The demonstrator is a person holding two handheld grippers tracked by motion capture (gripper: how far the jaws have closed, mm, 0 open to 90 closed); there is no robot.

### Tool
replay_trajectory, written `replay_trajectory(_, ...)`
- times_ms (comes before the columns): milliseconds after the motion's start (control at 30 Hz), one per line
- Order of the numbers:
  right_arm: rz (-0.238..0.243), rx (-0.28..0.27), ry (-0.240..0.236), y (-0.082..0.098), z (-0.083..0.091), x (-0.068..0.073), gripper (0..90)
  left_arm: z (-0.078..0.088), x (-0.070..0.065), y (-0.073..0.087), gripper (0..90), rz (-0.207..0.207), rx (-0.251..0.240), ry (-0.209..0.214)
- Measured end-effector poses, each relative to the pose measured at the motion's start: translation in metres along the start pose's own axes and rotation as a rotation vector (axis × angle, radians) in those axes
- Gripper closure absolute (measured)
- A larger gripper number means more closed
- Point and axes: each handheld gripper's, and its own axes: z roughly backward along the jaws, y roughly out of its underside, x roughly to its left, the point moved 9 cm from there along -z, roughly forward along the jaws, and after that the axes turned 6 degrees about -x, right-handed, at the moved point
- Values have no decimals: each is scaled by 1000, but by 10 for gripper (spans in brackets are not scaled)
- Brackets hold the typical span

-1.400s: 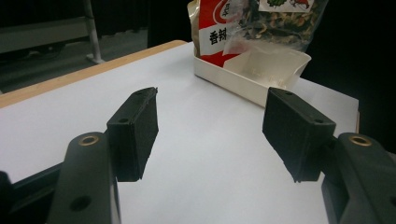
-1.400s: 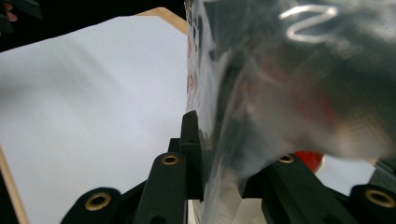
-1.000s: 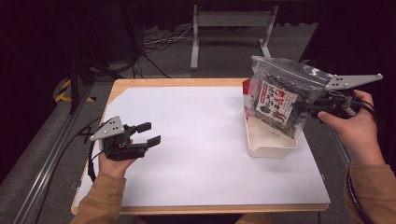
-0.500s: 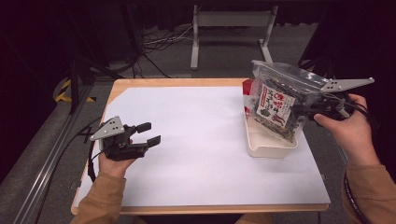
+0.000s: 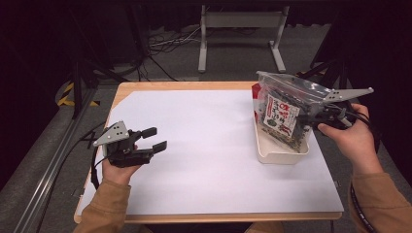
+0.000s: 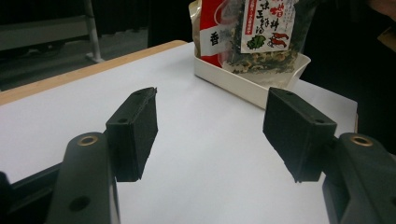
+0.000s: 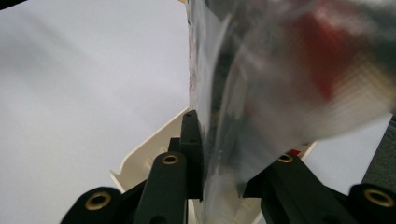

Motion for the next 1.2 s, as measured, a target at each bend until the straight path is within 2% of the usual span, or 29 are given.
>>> replay_trajectory(267,-20,-15,-3,12,-4,0,764,-2,-1,1,356,-2,3,1)
replay_trajectory(333,-21,-1,-4,15,-5,0,765,-1,-1,1,356,0,4,1)
replay_trajectory(367,-18,30,10,20,-6,-1,765,-1,-1,1,356,-2,4,1)
replay_trajectory(600,-37,50,-4,33,-13,0,764,-2,-1,1,356,-2,6,3)
replay_trajectory(867,-66,34,-9,42,-15,-1,762,-4,-1,1,356,-9,10,3)
replay_trajectory(1200,-84,-4,-10,43,-11,-4,748,-2,2,2,327,-4,12,-4)
